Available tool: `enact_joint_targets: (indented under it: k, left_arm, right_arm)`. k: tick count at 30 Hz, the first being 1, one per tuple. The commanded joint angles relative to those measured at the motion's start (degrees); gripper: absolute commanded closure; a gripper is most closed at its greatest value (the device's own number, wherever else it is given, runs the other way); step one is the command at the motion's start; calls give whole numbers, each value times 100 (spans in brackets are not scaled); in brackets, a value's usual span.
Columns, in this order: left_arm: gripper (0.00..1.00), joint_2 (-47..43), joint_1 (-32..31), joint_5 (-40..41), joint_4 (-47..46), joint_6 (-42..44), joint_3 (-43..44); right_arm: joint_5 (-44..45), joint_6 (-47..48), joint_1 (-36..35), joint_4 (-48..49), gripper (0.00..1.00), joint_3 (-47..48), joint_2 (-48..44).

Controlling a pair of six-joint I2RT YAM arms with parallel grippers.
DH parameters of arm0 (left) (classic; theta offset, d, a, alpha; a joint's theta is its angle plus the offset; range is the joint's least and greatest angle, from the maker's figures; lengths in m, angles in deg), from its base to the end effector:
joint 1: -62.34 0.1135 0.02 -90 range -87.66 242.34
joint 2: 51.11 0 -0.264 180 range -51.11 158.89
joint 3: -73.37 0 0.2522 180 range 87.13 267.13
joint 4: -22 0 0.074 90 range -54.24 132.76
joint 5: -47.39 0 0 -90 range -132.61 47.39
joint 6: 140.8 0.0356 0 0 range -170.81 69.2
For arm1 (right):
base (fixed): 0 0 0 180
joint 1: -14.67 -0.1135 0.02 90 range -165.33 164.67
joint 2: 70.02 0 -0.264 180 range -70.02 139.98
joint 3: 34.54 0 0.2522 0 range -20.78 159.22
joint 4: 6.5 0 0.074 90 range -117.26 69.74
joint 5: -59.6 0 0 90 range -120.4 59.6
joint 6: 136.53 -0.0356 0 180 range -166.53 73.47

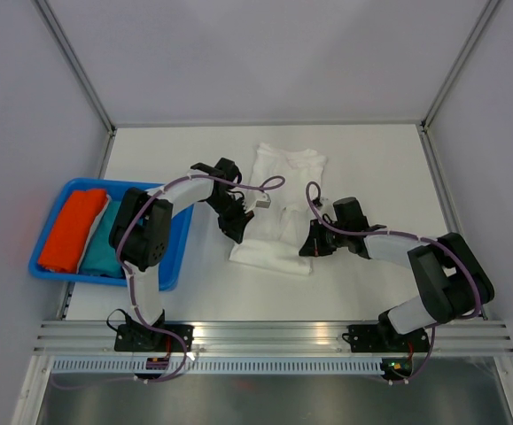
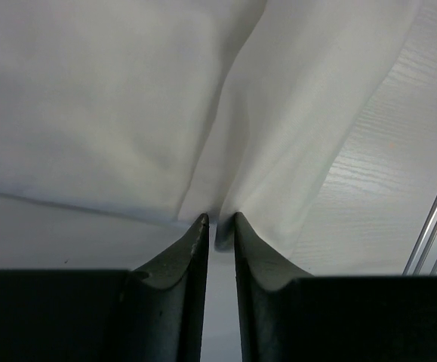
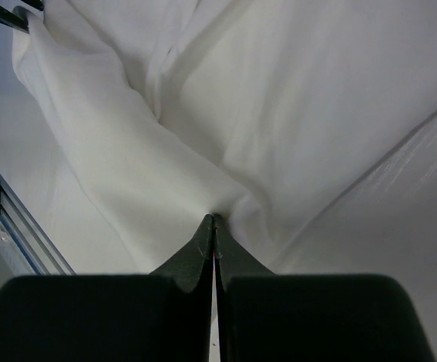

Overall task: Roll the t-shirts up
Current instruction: Roll the tshirt

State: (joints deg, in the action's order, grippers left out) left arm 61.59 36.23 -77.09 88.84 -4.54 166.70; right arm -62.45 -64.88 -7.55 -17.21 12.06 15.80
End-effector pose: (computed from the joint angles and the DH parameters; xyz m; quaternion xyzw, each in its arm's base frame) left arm 0.3204 -0.1795 0.1703 0.5715 0.7646 -0.2861 0.0829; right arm 0.2365 0.1170 0.1376 -0.1250 0.8993 0.3574 0.2189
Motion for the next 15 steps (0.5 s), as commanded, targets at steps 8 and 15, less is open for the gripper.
enact_joint_targets:
  k: [8, 15]
  left_arm:
    - [58, -1074, 44, -218, -561, -188, 33]
    - [52, -2118, -104, 362, -1141, 136, -168]
  right_arm:
    - [226, 86, 42, -85, 100, 65, 102]
    - [305, 24, 42, -68, 100, 30, 119]
